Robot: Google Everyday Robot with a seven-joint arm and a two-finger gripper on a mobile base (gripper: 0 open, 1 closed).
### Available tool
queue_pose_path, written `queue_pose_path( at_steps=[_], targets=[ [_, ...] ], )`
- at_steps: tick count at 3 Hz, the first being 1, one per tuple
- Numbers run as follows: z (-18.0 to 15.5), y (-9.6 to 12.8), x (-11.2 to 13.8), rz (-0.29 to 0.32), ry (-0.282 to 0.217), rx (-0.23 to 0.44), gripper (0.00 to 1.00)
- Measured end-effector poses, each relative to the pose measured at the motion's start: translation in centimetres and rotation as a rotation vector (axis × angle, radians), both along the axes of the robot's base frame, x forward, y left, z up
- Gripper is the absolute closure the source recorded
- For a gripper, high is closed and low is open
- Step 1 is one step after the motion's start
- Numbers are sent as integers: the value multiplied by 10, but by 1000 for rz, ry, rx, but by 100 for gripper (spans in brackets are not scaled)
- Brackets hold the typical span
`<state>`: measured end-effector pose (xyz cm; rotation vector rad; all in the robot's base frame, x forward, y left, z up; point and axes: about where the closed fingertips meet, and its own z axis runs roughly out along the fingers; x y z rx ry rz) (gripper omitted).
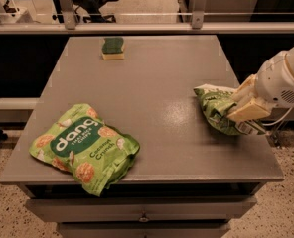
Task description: Pick green jalapeno chip bag
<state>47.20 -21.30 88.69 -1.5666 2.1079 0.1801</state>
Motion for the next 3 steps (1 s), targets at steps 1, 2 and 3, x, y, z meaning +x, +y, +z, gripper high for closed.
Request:
queue_pose_path(
  at_steps=[1, 2, 3],
  targets=[
    [55, 13, 9, 45, -102, 58, 100],
    [99, 20, 20, 46, -173, 162, 100],
    [109, 24, 21, 51, -188, 179, 100]
  ],
)
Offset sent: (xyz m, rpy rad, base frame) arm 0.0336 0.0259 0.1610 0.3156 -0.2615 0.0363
